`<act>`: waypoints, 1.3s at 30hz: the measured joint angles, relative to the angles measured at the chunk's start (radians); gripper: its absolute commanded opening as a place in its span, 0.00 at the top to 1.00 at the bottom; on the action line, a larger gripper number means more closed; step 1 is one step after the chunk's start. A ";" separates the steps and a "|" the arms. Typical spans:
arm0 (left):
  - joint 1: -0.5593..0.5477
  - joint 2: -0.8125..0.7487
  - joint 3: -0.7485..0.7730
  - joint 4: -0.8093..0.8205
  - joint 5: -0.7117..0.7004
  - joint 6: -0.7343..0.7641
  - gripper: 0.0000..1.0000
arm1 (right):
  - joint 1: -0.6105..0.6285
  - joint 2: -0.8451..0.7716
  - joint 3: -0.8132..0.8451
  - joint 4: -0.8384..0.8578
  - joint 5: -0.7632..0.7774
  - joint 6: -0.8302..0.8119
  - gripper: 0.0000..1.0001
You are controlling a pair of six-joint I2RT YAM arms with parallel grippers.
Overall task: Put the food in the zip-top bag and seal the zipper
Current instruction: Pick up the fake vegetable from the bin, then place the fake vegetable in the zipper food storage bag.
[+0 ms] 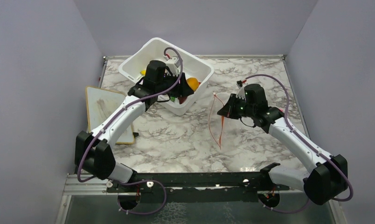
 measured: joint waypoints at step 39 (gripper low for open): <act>-0.294 -0.139 -0.344 0.176 0.024 -0.167 0.65 | 0.000 0.020 0.057 0.047 -0.135 0.041 0.99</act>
